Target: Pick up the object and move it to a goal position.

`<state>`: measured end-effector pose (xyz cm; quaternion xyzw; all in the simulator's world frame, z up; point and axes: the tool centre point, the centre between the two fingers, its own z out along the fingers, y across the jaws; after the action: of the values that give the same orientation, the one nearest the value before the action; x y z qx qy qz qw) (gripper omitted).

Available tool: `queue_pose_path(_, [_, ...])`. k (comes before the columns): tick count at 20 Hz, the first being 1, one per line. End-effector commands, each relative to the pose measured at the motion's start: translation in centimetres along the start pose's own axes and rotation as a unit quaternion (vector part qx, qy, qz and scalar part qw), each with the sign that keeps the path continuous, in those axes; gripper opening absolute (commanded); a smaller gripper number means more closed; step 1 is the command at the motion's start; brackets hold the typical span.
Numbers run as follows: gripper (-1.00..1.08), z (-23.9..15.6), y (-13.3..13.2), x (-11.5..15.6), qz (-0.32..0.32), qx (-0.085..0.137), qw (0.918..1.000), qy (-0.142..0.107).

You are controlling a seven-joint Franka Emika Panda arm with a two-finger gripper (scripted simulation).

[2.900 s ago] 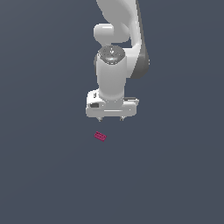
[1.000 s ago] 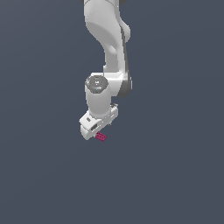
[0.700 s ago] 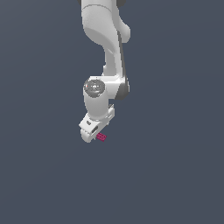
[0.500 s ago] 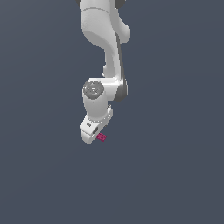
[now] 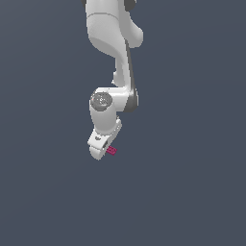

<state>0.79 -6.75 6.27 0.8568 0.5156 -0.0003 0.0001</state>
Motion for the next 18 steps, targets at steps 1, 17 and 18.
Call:
queue_pose_path(1, [1.0, 0.1, 0.0, 0.0, -0.004, 0.0, 1.0, 0.0])
queue_pose_path(17, [1.0, 5.0, 0.0, 0.0, -0.004, 0.0, 1.0, 0.0])
queue_pose_path(18, [1.0, 5.1, 0.0, 0.0, -0.004, 0.0, 1.0, 0.0])
